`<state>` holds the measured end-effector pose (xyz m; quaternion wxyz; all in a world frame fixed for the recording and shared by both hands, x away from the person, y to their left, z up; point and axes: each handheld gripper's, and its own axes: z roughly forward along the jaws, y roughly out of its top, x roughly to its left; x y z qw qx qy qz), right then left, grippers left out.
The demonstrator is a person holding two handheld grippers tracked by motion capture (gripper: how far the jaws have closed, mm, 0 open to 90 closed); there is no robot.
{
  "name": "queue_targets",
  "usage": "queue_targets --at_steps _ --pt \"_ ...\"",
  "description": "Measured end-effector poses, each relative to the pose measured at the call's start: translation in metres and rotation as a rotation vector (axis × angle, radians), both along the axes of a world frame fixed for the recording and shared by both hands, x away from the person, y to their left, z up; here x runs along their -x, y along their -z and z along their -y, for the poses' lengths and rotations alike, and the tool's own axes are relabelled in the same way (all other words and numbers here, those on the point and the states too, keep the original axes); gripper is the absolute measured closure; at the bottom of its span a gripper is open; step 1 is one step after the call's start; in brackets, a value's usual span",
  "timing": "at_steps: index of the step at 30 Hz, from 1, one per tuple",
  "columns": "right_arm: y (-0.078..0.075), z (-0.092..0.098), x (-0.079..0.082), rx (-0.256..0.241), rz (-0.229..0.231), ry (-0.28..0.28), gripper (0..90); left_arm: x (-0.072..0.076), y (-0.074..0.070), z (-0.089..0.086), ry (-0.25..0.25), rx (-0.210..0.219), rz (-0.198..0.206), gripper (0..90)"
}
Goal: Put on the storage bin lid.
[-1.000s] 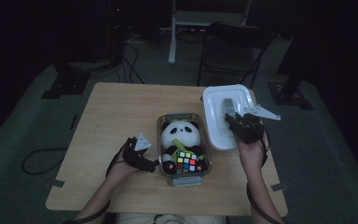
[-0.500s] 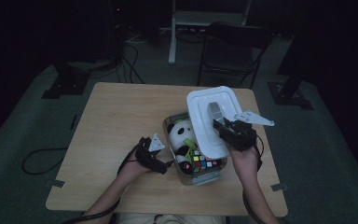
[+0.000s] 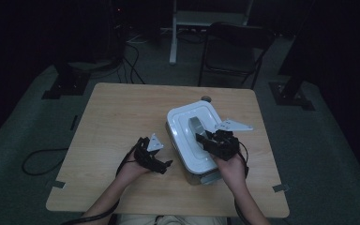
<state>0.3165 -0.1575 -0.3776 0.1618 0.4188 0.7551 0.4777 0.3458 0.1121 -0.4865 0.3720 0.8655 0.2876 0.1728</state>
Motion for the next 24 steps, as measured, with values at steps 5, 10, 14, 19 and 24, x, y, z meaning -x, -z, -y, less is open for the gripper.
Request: queue_targets --at_steps 5,10,14,19,24 --pt "0.008 -0.004 -0.002 0.017 -0.032 -0.016 68.5 0.003 0.001 -0.008 -0.011 -0.006 -0.010 0.5" --pt "0.009 -0.001 -0.006 0.005 -0.053 -0.029 68.4 0.003 0.003 -0.011 -0.021 -0.002 -0.020 0.5" --pt "0.011 0.002 -0.005 0.004 -0.063 -0.037 68.4 0.004 0.006 -0.012 -0.018 -0.007 -0.028 0.5" --pt "0.015 0.005 -0.003 -0.004 -0.070 -0.038 68.3 0.005 0.006 -0.011 -0.018 -0.008 -0.027 0.5" --pt "0.017 -0.002 -0.003 0.024 -0.074 -0.049 68.4 0.005 0.006 -0.012 -0.024 -0.008 -0.027 0.5"
